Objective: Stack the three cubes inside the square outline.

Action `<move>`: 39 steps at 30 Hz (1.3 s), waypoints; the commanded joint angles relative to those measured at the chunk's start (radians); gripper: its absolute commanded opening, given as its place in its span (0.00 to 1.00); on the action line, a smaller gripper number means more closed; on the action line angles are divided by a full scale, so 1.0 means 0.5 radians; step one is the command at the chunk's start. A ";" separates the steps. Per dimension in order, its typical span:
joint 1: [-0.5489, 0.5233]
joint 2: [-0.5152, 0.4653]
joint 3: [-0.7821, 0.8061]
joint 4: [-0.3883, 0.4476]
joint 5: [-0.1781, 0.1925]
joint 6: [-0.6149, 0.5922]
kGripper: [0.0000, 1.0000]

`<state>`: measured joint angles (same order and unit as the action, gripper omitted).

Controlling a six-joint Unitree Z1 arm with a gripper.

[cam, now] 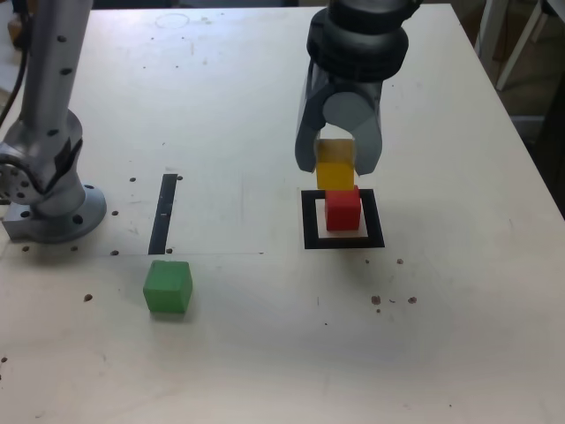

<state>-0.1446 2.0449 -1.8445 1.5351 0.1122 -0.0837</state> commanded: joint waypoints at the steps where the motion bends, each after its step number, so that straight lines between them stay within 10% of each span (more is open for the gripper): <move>1: 0.029 0.025 -0.020 -0.008 -0.005 -0.004 0.28; 39: 0.179 0.206 0.024 -0.111 -0.095 0.075 0.29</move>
<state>-0.0569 2.1428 -1.8353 1.4817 0.0660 -0.0478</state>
